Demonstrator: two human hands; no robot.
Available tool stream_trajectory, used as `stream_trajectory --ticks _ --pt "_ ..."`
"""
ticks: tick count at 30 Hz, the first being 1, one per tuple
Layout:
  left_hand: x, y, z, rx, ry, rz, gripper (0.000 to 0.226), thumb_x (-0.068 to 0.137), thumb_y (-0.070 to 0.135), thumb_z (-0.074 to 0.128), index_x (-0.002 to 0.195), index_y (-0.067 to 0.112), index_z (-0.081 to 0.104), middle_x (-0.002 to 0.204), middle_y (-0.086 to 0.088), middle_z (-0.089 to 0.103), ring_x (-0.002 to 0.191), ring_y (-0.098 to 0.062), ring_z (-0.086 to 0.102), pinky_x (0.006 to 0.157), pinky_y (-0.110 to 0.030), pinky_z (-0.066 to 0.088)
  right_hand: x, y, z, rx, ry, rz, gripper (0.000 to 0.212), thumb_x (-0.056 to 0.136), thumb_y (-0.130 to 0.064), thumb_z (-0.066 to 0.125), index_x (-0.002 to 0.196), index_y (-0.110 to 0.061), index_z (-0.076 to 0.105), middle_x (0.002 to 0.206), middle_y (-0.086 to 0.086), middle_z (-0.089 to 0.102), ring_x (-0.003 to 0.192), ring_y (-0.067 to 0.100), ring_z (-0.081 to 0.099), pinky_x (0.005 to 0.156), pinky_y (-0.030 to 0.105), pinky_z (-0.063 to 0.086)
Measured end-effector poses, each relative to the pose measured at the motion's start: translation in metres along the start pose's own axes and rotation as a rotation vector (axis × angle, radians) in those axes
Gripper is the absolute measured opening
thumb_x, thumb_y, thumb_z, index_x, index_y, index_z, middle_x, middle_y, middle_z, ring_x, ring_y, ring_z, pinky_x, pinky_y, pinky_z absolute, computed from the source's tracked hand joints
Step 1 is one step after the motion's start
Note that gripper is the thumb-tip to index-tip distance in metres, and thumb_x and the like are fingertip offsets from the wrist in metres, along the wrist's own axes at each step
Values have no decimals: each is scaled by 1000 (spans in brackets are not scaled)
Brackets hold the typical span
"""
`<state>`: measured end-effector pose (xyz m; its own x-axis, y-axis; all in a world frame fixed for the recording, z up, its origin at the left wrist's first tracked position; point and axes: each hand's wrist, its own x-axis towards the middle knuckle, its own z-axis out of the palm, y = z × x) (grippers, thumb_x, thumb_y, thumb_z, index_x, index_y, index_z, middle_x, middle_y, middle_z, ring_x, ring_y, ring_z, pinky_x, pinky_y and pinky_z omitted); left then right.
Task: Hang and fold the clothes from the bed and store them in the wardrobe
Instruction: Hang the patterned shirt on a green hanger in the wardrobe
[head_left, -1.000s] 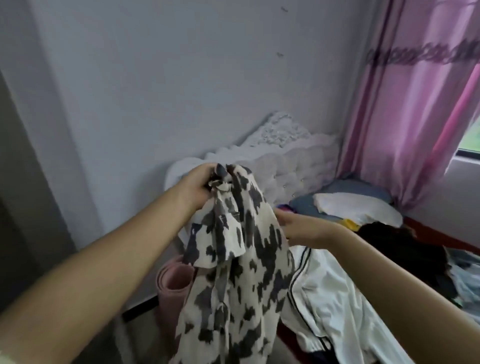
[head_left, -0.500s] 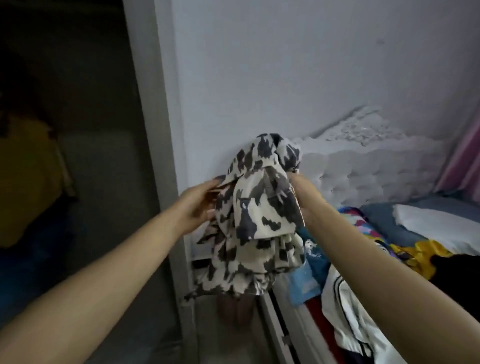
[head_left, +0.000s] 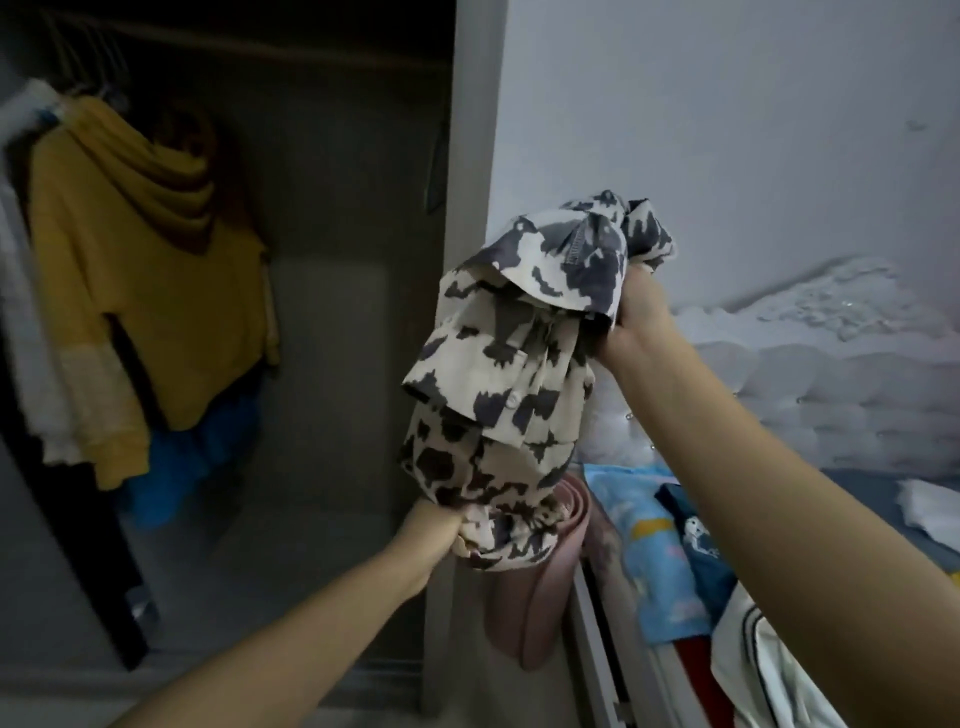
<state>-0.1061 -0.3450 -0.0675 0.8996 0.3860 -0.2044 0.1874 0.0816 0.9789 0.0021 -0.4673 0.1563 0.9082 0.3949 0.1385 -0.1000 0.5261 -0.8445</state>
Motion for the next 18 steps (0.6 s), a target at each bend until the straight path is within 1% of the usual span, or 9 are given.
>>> stream_trajectory --ticks 1,3,7,9,11,12,14,16,18 --pt "-2 10 -12 -56 80 38 14 90 19 58 102 13 64 77 4 69 65 -10 62 53 -18 48 -1 5 -5 58 6 31 30 101 -18 41 120 -4 60 101 15 69 91 25 67 93 40 52" --pt "-4 30 -45 -155 148 63 19 99 18 46 105 17 64 88 0 72 76 -15 68 52 -23 53 5 23 -20 90 109 49 31 101 -21 43 120 -4 62 106 14 71 94 27 69 84 39 56" --pt "-24 66 -123 -223 162 86 19 95 9 50 101 7 68 82 -11 74 68 -21 71 53 -26 55 13 73 -58 17 318 158 38 100 -26 45 131 -5 55 123 13 63 107 30 62 98 48 48" --pt "-34 86 -155 -269 115 79 20 95 16 54 93 8 72 83 -12 74 70 -22 72 59 -28 55 14 101 -56 -58 358 245 33 96 -19 48 125 -5 56 107 13 68 98 27 66 87 45 55" --pt "-38 105 -180 -336 59 79 23 93 23 57 86 10 75 86 -14 74 73 -24 72 70 -34 54 6 126 -35 -345 342 277 22 92 -23 56 107 -7 58 75 8 69 66 18 69 56 33 58" --pt "-38 114 -192 -359 30 81 24 92 25 58 84 11 76 88 -15 74 76 -25 71 76 -36 54 1 139 -19 -544 261 276 35 89 -34 63 112 -9 56 79 8 69 68 16 68 55 31 55" --pt "-37 131 -211 -357 -25 80 26 90 29 61 78 13 78 91 -15 73 79 -26 71 80 -37 54 -13 157 17 -822 -87 245 84 72 -63 69 141 -28 40 118 2 57 102 16 58 76 31 50" --pt "-35 141 -221 -311 -80 73 28 89 30 62 72 14 77 84 -13 73 74 -25 71 70 -33 56 -34 169 66 -816 -557 266 85 68 -72 68 141 -48 31 137 -11 45 119 11 52 94 32 46" --pt "-33 142 -228 -289 -76 44 26 90 28 63 77 8 73 74 -14 71 65 -24 70 57 -29 55 -52 186 108 -794 -815 239 71 82 -57 67 142 -38 34 138 -6 53 121 15 56 100 36 47"
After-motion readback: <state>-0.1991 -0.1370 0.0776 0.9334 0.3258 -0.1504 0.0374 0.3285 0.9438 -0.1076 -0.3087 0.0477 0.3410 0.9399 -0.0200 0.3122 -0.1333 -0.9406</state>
